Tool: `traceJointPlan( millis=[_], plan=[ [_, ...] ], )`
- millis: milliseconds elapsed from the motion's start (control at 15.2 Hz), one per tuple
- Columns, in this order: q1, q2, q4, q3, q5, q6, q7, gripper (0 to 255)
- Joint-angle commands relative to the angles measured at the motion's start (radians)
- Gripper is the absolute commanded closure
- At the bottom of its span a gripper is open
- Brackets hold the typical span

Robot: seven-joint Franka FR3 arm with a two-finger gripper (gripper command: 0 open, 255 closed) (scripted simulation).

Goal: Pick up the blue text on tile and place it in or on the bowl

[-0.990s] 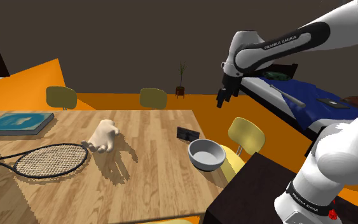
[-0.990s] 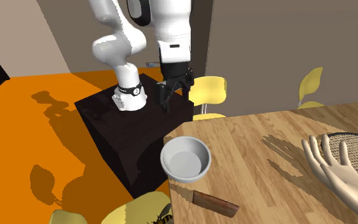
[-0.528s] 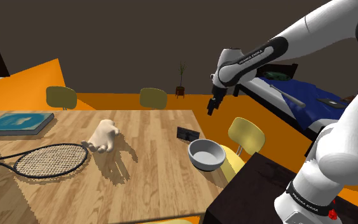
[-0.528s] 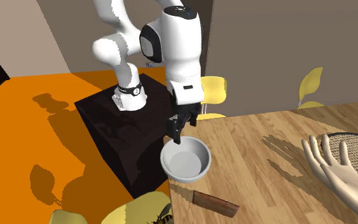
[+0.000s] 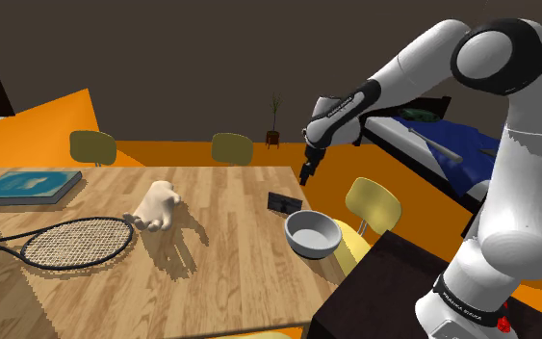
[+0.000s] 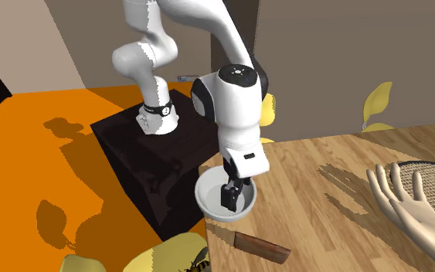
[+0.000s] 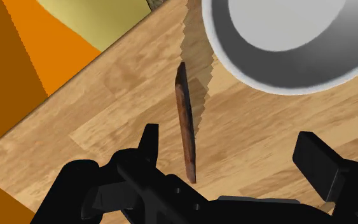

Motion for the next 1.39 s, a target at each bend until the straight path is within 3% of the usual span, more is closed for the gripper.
traceJointPlan(
  millis=[0, 660, 1320],
  plan=[
    [-0.012, 0.081, 0.053, 0.017, 0.037, 0.026, -0.046, 0],
    [-0.093, 0.474, 0.394, 0.118, 0.114, 0.079, -0.199, 0],
    [-0.103, 0.571, 0.445, 0.133, 0.124, 0.126, -0.206, 0]
  ],
)
